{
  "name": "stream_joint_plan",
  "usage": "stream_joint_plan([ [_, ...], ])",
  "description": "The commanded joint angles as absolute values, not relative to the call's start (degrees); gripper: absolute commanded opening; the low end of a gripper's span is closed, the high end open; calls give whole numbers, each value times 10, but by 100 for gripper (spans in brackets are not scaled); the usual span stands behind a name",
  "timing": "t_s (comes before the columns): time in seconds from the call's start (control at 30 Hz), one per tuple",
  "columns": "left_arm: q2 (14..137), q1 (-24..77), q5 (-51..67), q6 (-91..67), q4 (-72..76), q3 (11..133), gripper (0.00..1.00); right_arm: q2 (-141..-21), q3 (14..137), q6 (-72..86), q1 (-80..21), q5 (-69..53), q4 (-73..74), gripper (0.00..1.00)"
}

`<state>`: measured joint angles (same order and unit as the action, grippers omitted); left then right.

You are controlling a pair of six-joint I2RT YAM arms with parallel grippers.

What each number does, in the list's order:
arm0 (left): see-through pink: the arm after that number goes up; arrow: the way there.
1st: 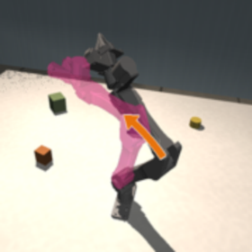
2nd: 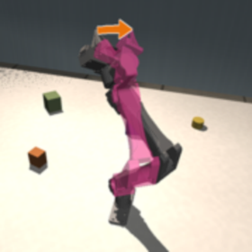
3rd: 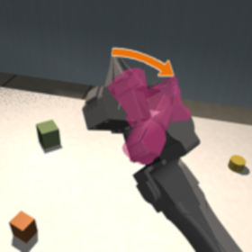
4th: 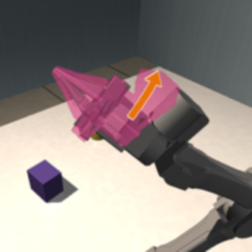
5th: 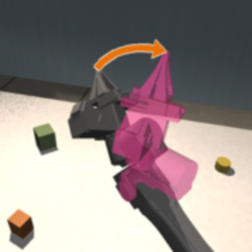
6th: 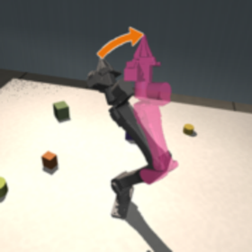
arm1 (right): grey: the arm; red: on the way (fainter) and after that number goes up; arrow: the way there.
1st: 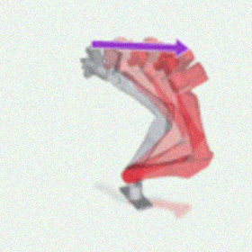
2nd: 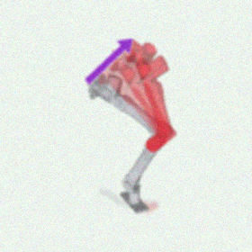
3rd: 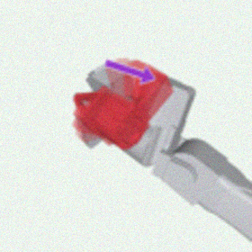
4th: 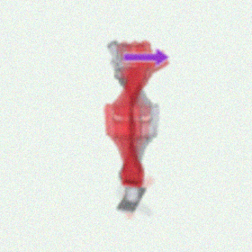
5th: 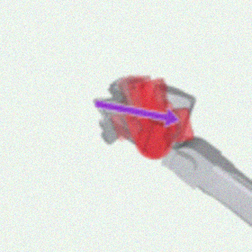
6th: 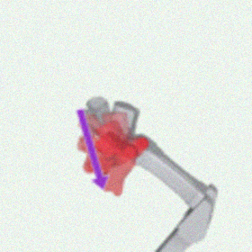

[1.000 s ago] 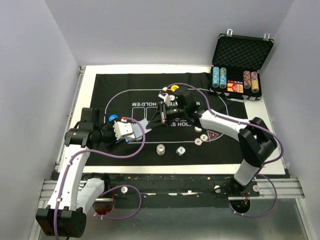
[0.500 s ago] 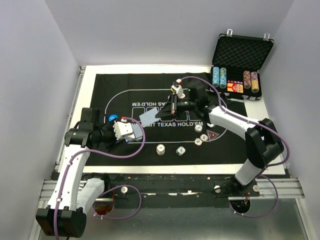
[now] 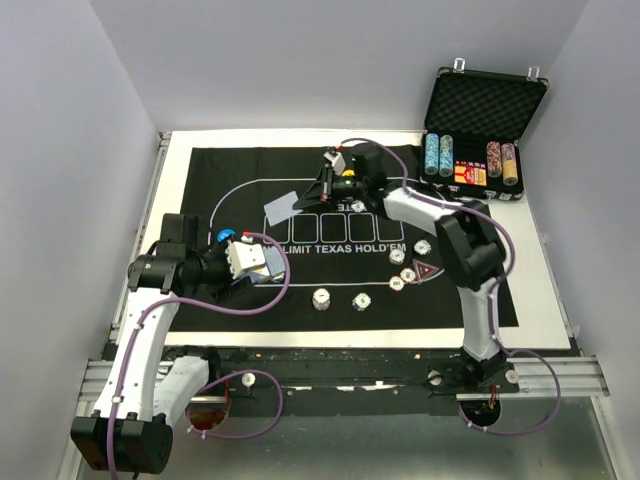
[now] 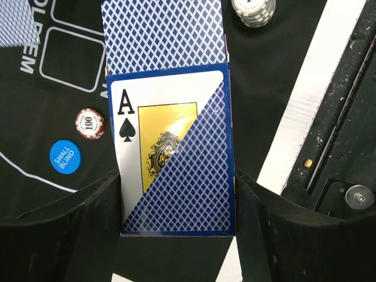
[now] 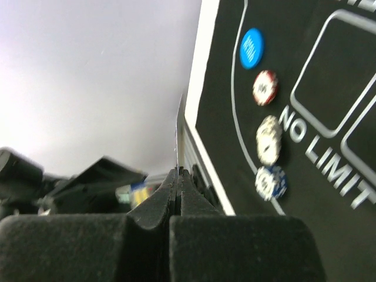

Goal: Distribute texas hold em gaming equipment

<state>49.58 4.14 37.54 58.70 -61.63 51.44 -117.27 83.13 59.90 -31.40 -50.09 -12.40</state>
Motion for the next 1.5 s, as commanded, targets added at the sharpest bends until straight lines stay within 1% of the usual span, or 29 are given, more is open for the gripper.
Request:
stream_joint_plan([
  [0.0,500,42,401,581,-621,553,46,-1289,940,612,-316,-492,-142,1],
  [0.2,501,42,399,576,-621,557,46,-1425,1084,614,-337,-420,-120,1],
  [0.33,505,42,404,577,-622,558,46,-1479,1157,594,-359,-358,-81,1],
  [0.53,506,42,403,575,-620,555,46,-1537,1239,602,-382,-316,-47,1],
  [0.67,506,42,407,574,-623,562,46,-1557,1258,602,-402,-286,-23,1],
  [0.93,502,42,406,573,-628,560,46,-1562,1244,613,-417,-226,-7,1],
  [1.03,497,42,405,573,-628,555,46,-1550,1245,598,-419,-215,30,8],
  [1.07,497,42,406,573,-627,555,46,-1544,1236,592,-420,-211,31,15],
  [1.13,498,42,408,570,-626,555,46,-1532,1225,588,-420,-207,39,41],
  [1.2,500,42,410,570,-628,556,46,-1514,1219,576,-420,-206,61,58],
  [1.23,500,42,409,570,-628,556,46,-1504,1208,572,-419,-204,62,64],
  [1.27,499,42,408,571,-627,555,46,-1487,1187,564,-420,-201,61,67],
  [1.4,498,42,407,570,-626,554,46,-1421,1115,546,-417,-199,53,68],
  [1.47,500,42,407,570,-625,555,46,-1382,1079,534,-413,-195,54,71],
])
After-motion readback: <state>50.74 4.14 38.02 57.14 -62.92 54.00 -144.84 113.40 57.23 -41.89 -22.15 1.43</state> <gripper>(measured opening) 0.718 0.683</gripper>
